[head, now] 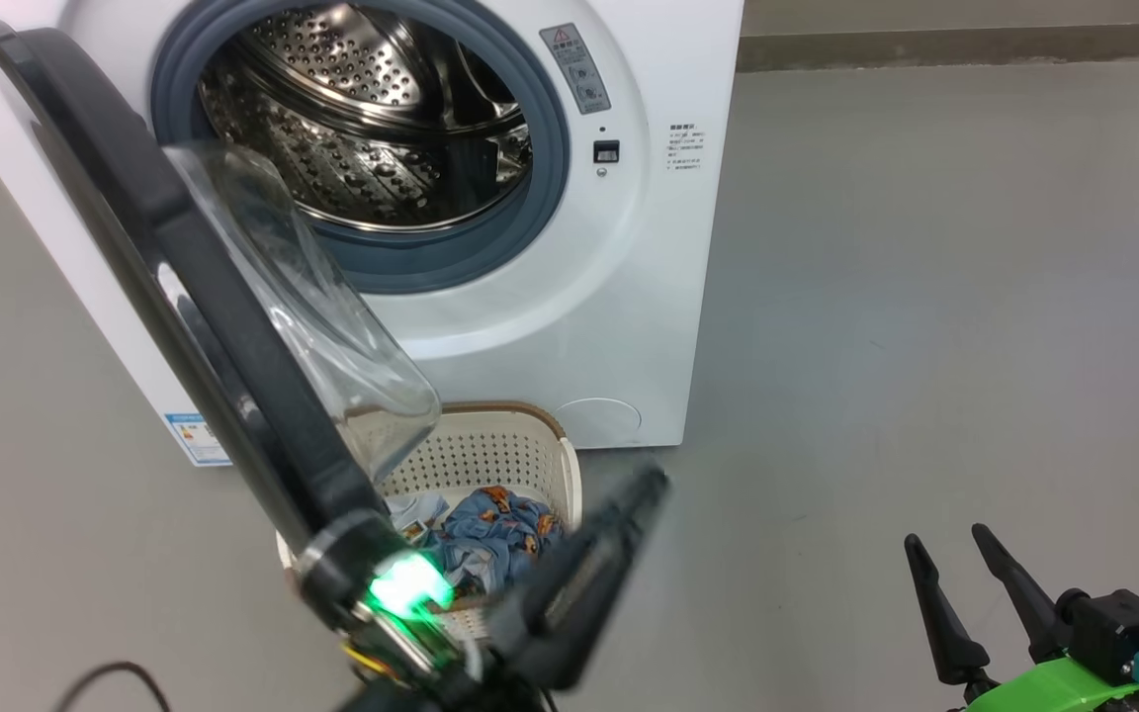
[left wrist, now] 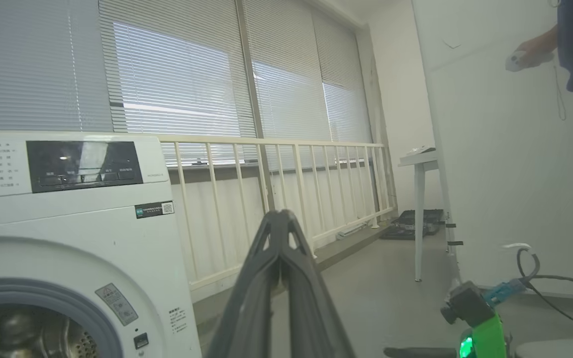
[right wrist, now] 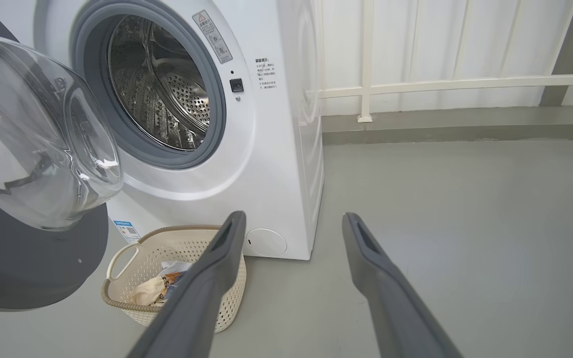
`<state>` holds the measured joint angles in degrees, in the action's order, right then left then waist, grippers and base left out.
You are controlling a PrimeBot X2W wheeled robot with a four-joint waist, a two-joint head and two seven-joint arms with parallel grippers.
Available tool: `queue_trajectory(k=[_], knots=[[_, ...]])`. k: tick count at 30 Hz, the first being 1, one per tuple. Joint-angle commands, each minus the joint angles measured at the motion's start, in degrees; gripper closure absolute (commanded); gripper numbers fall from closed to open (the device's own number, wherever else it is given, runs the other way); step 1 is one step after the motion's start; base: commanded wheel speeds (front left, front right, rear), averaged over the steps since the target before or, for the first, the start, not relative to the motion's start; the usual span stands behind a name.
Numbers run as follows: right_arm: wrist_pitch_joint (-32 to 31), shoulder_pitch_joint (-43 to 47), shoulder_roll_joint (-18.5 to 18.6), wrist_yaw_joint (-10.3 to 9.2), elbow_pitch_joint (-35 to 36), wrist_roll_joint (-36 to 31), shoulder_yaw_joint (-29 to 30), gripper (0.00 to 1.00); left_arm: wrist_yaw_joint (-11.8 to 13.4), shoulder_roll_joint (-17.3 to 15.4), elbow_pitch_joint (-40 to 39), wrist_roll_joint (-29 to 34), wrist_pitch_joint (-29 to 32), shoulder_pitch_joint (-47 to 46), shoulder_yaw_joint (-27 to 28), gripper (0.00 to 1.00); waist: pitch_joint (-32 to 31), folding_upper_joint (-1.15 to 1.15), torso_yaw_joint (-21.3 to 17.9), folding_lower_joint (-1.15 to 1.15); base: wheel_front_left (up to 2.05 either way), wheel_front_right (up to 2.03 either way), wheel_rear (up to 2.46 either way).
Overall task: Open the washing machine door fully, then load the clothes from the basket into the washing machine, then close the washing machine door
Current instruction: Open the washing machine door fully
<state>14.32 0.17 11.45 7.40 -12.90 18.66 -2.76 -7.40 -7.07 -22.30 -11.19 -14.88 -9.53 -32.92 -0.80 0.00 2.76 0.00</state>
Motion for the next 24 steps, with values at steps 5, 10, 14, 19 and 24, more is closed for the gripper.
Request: queue_trajectory(k=[5, 10, 14, 19, 24], knots=[[0.68, 0.23, 0.71, 0.09, 1.23, 1.19, -1.07, 0.00, -0.09, -0.27, 3.87, -1.81, -0.12, 1.97, -1.40, 1.00, 0.19, 0.00, 0.15, 0.00, 0.00, 0.00, 0.00], [0.68, 0.35, 0.58, 0.09, 1.26, 1.18, -1.07, 0.00, -0.09, -0.30, 11.01, -3.02, -0.12, 3.76, -1.45, 1.00, 0.43, 0.00, 0.34, 0.00, 0.00, 0.00, 0.00], [0.68, 0.22, 0.47, 0.09, 1.30, 1.10, -1.22, 0.00, -0.09, 0.11, 15.89, -3.94, -0.12, 4.30, -0.27, 1.00, 0.62, 0.00, 0.62, 0.00, 0.00, 0.00, 0.00], [0.68, -0.11, 0.30, 0.09, 1.47, 1.04, -1.87, 0.00, -0.09, 0.73, 20.92, -4.40, -0.12, 5.13, 2.00, 1.00, 0.87, 0.00, 0.63, 0.00, 0.00, 0.00, 0.00], [0.68, -0.38, 0.41, 0.09, 1.67, 1.22, -2.28, 0.00, -0.09, 1.47, 24.66, -4.89, -0.12, 4.67, 3.81, 1.00, 1.26, 0.00, 0.46, 0.00, 0.00, 0.00, 0.00]])
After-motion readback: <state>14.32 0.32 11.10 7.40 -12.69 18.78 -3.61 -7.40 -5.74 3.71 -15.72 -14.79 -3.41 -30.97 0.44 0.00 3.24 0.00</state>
